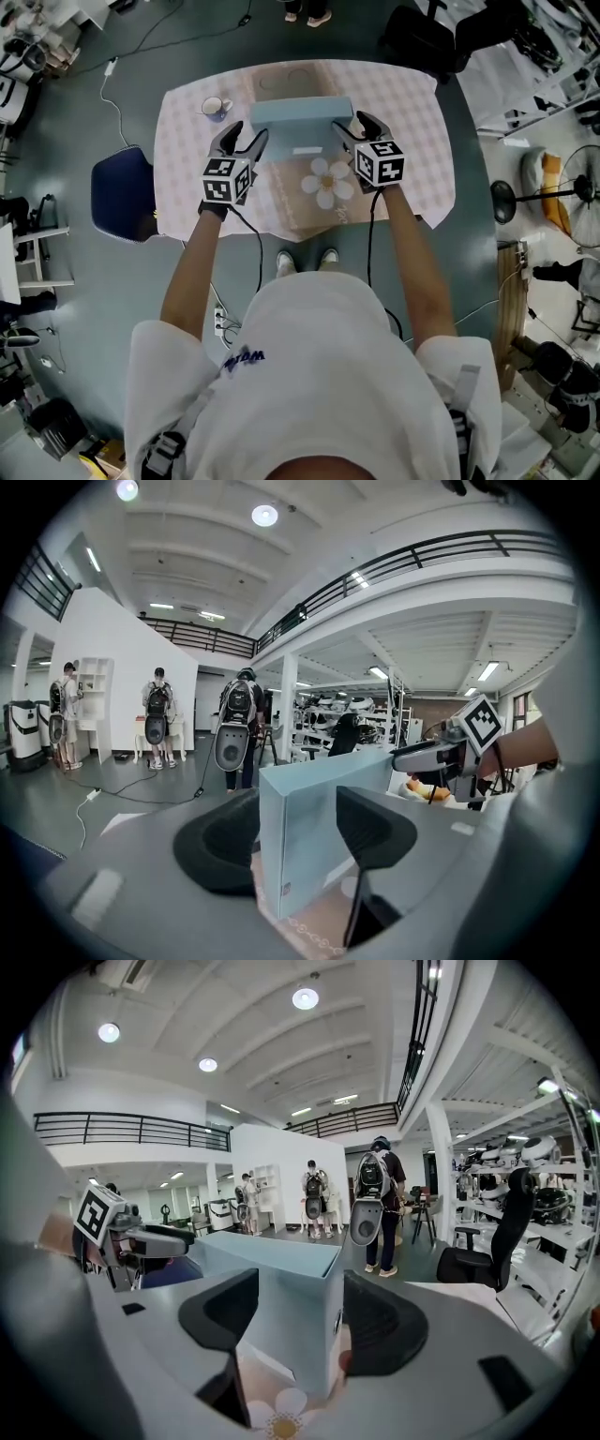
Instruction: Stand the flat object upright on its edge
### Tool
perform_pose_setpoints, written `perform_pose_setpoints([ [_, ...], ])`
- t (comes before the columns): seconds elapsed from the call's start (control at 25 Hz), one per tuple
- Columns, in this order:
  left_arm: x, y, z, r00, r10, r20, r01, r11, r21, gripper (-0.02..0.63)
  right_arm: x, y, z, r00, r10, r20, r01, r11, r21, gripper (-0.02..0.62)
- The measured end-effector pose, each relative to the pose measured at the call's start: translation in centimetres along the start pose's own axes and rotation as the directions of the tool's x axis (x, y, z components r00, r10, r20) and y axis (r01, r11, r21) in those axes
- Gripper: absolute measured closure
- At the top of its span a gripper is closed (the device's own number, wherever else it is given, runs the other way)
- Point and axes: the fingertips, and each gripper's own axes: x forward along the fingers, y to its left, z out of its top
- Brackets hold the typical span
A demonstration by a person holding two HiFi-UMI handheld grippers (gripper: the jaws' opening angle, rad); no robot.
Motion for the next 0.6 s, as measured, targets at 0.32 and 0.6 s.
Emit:
perform_pose_setpoints([
  [0.32, -2.9, -0.9, 0.9, 0.998, 0.020, 0.055, -0.019, 0.999, -0.026, 0.348, -3.8, 0.5, 1.5, 0.997, -0.022, 0.067, 0.023, 0.999, -0.023, 0.310],
  [0.6, -8.4, -1.1, 2.9, 0.987, 0.075, 0.144, -0.067, 0.996, -0.057, 0.350, -9.5, 0.9, 2.9, 0.987, -0.055, 0.149, 0.055, 0.998, 0.006, 0.313],
])
